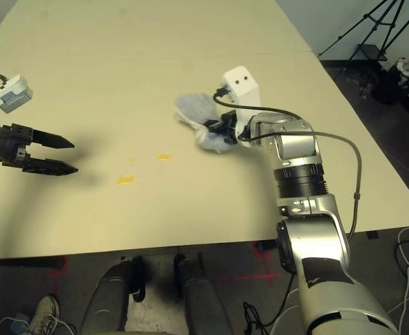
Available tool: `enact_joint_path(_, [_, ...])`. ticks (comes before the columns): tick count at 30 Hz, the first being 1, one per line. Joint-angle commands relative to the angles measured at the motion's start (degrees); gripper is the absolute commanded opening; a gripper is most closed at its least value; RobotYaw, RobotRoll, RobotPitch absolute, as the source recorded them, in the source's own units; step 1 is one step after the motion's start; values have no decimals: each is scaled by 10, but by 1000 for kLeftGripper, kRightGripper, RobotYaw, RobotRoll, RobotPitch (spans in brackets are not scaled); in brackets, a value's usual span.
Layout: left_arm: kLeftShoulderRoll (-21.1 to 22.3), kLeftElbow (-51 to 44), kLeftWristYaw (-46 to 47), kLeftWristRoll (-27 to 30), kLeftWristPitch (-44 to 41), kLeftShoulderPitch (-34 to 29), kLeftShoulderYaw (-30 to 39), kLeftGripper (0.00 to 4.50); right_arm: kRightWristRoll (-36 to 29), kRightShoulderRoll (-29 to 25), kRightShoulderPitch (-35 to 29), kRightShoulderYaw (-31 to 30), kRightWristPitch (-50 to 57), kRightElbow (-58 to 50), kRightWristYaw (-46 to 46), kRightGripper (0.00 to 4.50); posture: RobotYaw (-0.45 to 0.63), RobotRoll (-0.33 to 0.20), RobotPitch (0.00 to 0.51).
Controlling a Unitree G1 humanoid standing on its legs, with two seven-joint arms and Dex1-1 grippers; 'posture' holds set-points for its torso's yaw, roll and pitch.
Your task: Wipe the water off the table with a rag.
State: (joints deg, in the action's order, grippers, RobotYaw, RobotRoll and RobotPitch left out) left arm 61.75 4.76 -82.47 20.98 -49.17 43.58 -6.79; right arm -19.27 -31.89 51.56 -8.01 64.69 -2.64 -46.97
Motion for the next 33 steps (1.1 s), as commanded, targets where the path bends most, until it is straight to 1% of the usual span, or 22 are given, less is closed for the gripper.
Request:
enact_joint_path(1, [10, -7, 2, 6, -2, -10, 9, 4500, -51, -10, -20, -30, 65, -97, -23, 243, 316, 0, 280])
enact_joint_path(4, [11, 0, 5, 4, 2, -7, 6, 4500, -76, -8, -30, -45, 89, -136, -26, 242, 311, 0, 277])
enact_joint_path(7, [10, 4, 7, 4, 2, -4, 2, 4500, -81, -9, -32, -67, 87, -137, -29, 242, 311, 0, 277])
enact_joint_path(11, [5, 14, 8, 1, 5, 6, -5, 4500, -67, -8, -26, -104, 54, -104, -34, 241, 303, 0, 276])
enact_joint_path(14, [3, 16, 7, 0, 6, 8, -9, 4500, -46, 1, -13, -133, 22, -59, -33, 241, 300, 0, 274])
enact_joint_path(18, [5, 12, 6, 2, 4, 6, -10, 4500, -21, 6, -2, -155, -9, -16, -35, 240, 300, 0, 274])
enact_joint_path(23, [5, 6, 7, 4, 2, 1, -9, 4500, 12, 8, 13, -165, -39, 33, -31, 240, 309, 0, 273])
enact_joint_path(26, [6, 0, 8, 7, -1, -4, -8, 4500, 36, 11, 24, -162, -59, 69, -19, 240, 308, 0, 275])
enact_joint_path(33, [0, -5, 11, 8, -6, -3, -11, 4500, 85, 25, 54, -130, -99, 166, 29, 240, 299, 0, 278])
